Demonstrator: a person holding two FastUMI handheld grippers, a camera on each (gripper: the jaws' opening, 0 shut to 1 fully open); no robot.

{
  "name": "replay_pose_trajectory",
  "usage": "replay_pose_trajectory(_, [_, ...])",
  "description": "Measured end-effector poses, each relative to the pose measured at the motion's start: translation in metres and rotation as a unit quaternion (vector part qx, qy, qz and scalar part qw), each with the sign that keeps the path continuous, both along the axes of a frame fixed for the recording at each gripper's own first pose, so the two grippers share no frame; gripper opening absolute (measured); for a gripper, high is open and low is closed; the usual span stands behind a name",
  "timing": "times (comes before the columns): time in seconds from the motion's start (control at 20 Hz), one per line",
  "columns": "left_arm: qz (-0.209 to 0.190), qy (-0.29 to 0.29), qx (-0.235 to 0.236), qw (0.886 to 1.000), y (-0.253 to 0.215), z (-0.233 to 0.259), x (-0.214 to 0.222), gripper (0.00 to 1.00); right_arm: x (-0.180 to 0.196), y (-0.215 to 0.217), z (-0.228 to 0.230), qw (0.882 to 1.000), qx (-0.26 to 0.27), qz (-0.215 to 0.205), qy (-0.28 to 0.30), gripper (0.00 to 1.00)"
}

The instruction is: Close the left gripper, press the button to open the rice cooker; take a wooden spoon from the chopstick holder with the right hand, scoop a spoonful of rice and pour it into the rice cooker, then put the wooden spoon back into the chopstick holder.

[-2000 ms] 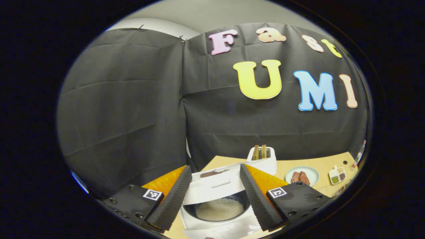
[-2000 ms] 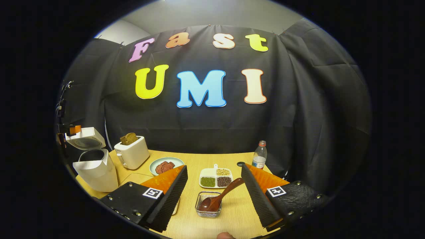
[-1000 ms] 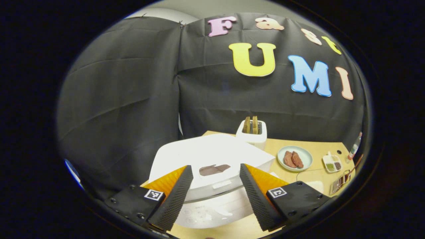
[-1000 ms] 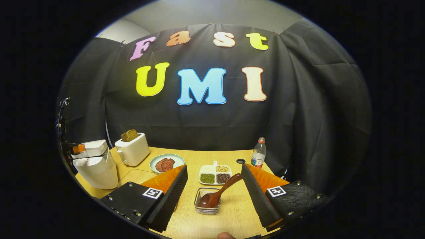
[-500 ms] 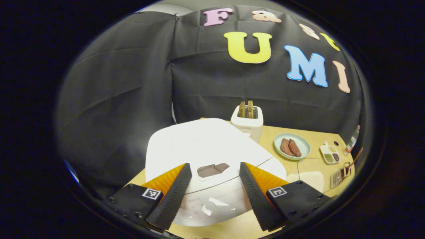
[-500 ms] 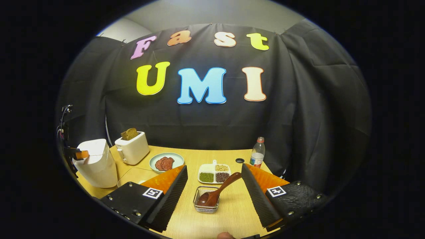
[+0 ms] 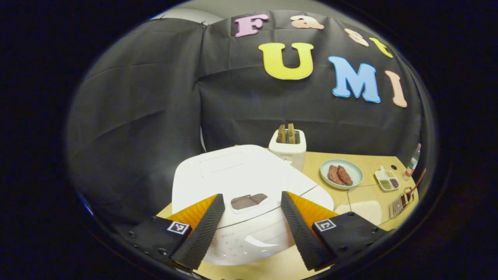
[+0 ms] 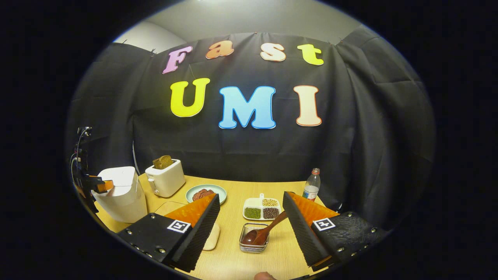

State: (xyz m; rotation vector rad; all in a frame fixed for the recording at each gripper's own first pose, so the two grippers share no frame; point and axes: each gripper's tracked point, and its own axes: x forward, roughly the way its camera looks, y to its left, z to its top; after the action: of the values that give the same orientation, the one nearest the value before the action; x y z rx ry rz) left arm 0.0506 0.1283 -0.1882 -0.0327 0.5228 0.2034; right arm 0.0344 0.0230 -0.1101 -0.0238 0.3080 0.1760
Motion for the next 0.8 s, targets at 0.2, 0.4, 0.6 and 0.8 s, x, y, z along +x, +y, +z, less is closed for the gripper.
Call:
replay_pose_trajectory(0.2, [-0.022, -0.082, 0.034, 0.996, -0.018, 0.07, 0.0, 1.0, -0.003, 0.007, 0.016, 1.0, 0.013, 0.006, -0.013, 0.99])
replay_pose_trajectory(0.4, [-0.047, -0.153, 0.027, 0.987, -0.053, 0.133, -0.012, 1.0, -0.009, 0.015, 0.04, 0.999, 0.021, 0.006, -0.043, 0.99])
replay_pose_trajectory(0.6, [-0.074, -0.211, 0.011, 0.975, -0.085, 0.177, -0.028, 0.95, -0.019, 0.018, 0.057, 0.997, 0.006, 0.007, -0.081, 0.98])
replay_pose_trajectory(0.8, [-0.093, -0.258, 0.014, 0.962, -0.105, 0.205, -0.046, 1.0, -0.027, 0.016, 0.063, 0.994, 0.015, -0.009, -0.104, 0.98])
